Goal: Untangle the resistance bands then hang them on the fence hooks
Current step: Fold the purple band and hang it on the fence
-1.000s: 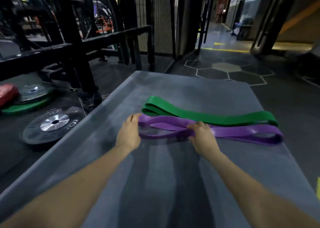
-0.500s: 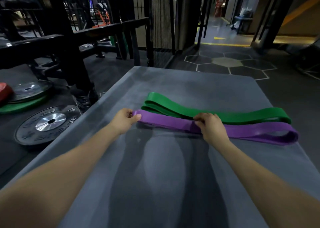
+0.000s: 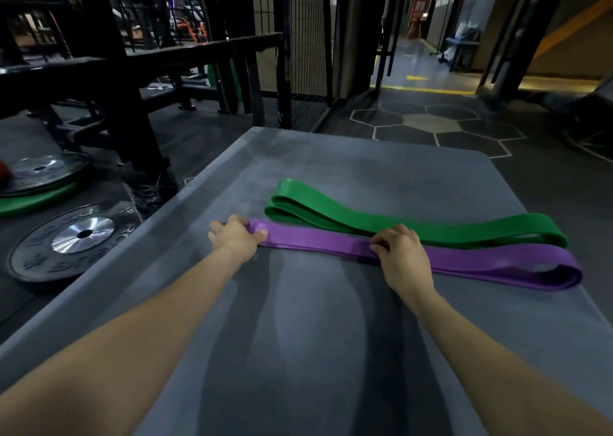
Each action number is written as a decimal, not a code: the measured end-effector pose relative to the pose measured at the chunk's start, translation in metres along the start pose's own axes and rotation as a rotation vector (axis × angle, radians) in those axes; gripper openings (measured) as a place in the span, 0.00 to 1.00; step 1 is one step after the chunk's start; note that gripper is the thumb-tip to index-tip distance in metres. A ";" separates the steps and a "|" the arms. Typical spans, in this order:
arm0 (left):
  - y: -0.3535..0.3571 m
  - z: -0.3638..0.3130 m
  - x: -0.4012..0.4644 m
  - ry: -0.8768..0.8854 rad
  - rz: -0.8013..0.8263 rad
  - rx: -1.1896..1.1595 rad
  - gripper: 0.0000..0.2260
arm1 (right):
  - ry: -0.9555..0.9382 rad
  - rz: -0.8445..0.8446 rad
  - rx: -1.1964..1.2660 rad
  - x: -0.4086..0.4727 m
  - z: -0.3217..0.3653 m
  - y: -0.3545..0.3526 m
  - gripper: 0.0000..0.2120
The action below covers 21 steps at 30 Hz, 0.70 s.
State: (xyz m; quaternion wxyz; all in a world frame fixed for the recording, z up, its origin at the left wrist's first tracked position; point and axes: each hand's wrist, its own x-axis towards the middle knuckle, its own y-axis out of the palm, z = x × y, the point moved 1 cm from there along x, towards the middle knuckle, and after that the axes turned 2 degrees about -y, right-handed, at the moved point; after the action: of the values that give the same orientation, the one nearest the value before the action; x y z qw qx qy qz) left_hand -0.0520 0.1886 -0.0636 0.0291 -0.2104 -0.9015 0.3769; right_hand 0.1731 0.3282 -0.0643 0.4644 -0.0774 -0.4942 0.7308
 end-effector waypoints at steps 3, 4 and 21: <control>-0.002 0.000 -0.002 0.075 0.028 -0.083 0.20 | -0.018 -0.013 -0.015 -0.001 -0.002 0.001 0.07; -0.003 0.000 -0.003 0.083 0.035 -0.128 0.19 | -0.021 -0.017 -0.014 -0.002 -0.002 0.001 0.07; -0.076 -0.008 -0.076 -0.195 0.230 -0.813 0.07 | -0.083 0.146 -0.050 -0.040 0.041 -0.026 0.09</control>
State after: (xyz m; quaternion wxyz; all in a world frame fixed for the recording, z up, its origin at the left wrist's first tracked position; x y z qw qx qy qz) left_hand -0.0085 0.1157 0.0021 -0.1840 -0.2673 -0.9458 0.0101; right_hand 0.1872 0.2731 -0.0371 0.3869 -0.0944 -0.5242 0.7527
